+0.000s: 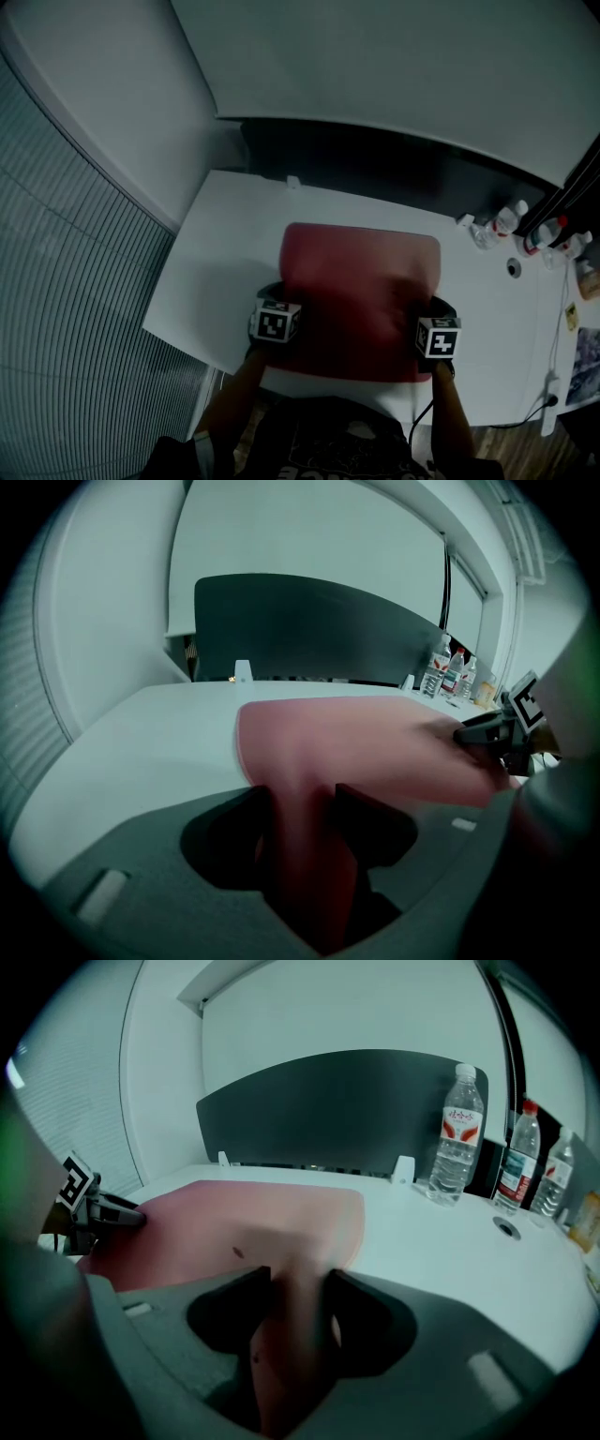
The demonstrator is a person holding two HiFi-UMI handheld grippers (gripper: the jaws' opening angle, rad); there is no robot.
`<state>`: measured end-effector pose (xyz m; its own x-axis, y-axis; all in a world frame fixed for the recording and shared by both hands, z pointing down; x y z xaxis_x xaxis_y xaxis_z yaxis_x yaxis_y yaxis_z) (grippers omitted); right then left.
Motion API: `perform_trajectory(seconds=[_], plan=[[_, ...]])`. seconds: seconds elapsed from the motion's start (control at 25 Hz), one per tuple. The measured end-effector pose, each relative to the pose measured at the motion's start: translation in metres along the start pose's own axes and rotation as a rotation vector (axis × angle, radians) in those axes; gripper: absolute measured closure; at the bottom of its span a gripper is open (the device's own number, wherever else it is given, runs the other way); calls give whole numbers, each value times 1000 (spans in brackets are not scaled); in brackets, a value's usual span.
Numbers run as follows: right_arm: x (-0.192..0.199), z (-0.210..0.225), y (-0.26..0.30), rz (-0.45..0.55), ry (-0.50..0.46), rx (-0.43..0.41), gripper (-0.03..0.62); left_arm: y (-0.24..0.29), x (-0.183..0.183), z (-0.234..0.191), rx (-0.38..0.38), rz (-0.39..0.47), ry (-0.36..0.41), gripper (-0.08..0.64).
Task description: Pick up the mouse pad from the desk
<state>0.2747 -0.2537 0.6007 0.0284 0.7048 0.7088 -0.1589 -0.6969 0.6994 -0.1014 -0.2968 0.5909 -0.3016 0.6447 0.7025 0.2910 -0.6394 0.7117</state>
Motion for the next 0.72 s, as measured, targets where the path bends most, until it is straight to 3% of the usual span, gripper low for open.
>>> perform_trajectory(seconds=[0.2,0.72], plan=[[1,-7,0,5,-29,-7,421,6,4,12,22,-15,59,414],[-3,-12,0,-16,-68,-96,526,4,-3,16,82,-56,97,483]])
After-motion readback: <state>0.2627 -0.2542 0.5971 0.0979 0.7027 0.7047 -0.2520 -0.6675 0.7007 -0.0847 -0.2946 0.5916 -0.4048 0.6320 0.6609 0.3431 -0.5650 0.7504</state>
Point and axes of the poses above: the fingertips, and each gripper's own axes: y forward along the fingers, z to its right, x out of its underside, the point moved 9 cm from there along -y, backward along the fingers, and after that the axes turned 3 degrees about y, right-handed, at the moved point
